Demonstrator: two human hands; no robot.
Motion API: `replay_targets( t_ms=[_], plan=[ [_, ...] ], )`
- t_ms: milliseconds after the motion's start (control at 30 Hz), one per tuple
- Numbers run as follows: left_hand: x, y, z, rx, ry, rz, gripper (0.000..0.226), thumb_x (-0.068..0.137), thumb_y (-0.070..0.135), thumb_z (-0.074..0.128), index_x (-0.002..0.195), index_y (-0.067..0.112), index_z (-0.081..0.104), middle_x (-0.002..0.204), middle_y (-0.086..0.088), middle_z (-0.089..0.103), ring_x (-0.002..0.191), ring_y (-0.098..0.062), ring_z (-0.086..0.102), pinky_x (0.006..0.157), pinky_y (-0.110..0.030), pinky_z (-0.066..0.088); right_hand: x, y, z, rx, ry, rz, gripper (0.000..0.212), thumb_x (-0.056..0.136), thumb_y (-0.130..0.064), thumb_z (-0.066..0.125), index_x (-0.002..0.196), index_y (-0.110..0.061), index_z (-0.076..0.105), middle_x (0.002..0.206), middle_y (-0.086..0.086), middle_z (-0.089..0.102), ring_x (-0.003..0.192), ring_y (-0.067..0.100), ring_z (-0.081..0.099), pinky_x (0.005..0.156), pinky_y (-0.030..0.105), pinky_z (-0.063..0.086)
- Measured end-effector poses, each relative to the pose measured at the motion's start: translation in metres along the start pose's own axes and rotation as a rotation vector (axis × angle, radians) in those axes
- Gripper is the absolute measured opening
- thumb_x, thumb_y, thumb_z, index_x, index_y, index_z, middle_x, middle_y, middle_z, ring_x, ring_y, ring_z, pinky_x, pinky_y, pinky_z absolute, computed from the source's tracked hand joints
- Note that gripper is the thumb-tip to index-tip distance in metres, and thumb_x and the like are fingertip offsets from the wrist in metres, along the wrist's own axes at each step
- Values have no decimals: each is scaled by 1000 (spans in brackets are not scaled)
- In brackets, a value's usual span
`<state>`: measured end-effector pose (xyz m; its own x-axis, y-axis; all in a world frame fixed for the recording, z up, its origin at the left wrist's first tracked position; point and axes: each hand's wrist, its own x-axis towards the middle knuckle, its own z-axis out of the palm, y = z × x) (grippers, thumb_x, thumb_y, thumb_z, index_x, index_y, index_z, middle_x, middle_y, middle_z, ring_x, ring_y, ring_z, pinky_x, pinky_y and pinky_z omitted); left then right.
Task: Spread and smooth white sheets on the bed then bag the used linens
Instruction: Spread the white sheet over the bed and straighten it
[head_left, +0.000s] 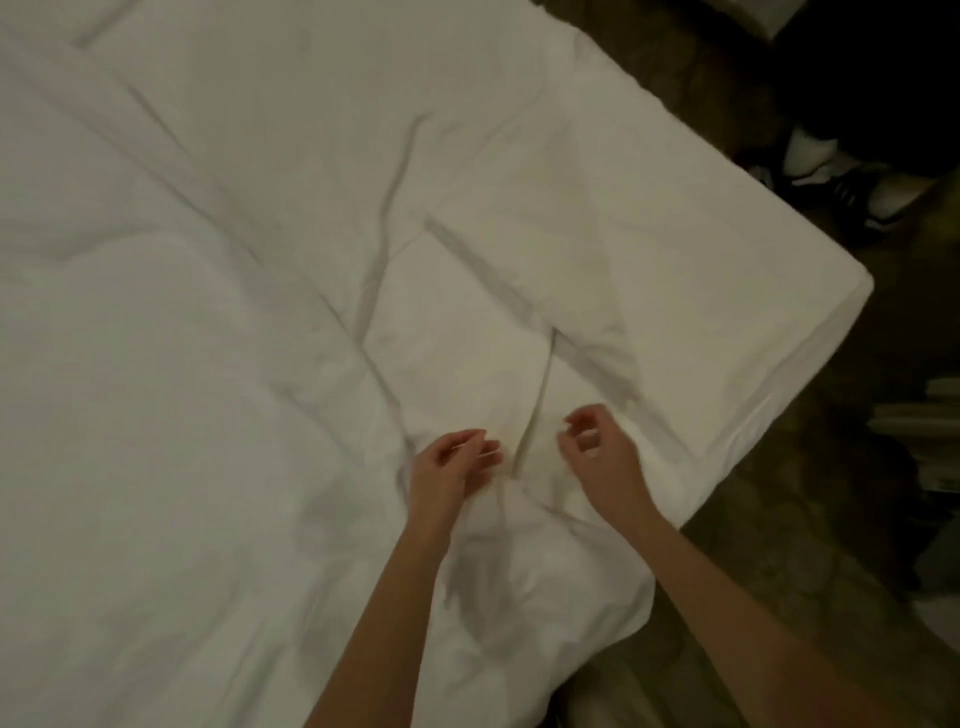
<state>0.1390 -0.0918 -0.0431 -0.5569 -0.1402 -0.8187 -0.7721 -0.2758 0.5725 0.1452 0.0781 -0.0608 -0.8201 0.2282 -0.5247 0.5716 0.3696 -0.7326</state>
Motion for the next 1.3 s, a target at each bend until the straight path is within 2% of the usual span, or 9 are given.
replay_targets(
  t_ms=[100,233,500,633,833,1000,1100,1167,1300],
  plan=[
    [-30,-15,-49,-47,95,39,8,93,7,60,97,3,66,83,-9,75,76,-19,73,63,-22,56,-35,8,39,-155,-271,18,28,88,-22,69,112,-14,57,100,0,63,88,14,58,82,25,44],
    [-66,-46,-114,-37,210,46,11,94,12,60,103,8,66,95,-10,74,86,-21,72,68,-26,55,-60,2,56,-332,-253,62,57,87,-40,67,133,-12,47,127,8,58,119,27,54,98,34,41],
    [-118,-143,-207,150,561,-168,60,87,25,71,138,7,45,131,-13,56,115,-29,55,100,-48,46,-78,8,39,-541,-293,54,57,84,-48,65,122,-10,46,117,13,60,104,32,59,86,39,48],
    [-122,-151,-204,7,413,-233,57,86,28,71,133,8,48,122,-14,61,103,-26,60,84,-40,49,-91,9,37,-526,-260,1,57,85,-46,66,123,-7,48,118,15,60,105,33,59,90,44,49],
    [-136,-147,-174,-141,212,-118,4,91,16,65,94,14,65,111,-11,67,92,-23,64,77,-34,52,-115,-2,43,-585,-115,-152,69,87,-32,67,142,-10,32,140,13,40,126,32,44,102,46,39],
    [-153,-124,-142,-7,162,148,19,91,24,64,109,20,67,105,1,71,98,-17,67,87,-36,56,-147,-28,62,-413,-340,-248,48,86,-39,68,125,-13,53,122,6,58,106,20,56,92,30,43],
    [-159,-107,-99,74,114,269,18,94,10,56,108,18,65,101,1,70,85,-8,66,66,-17,53,-165,-49,77,-555,-641,-197,57,82,-57,64,120,-16,54,109,-3,61,99,18,60,88,31,47],
    [-159,-96,-62,24,41,252,24,97,3,47,115,13,59,107,-5,67,88,-12,65,62,-21,56,-159,-59,77,-724,-596,-299,60,81,-55,64,123,-13,54,114,2,62,106,25,59,89,34,46],
    [-161,-81,-8,-156,-127,161,22,93,-5,50,111,2,58,100,-9,66,78,-14,69,65,-23,57,-114,-72,46,-831,-449,-409,25,89,-22,56,107,-6,62,102,13,66,97,33,62,72,31,42]
  ],
)
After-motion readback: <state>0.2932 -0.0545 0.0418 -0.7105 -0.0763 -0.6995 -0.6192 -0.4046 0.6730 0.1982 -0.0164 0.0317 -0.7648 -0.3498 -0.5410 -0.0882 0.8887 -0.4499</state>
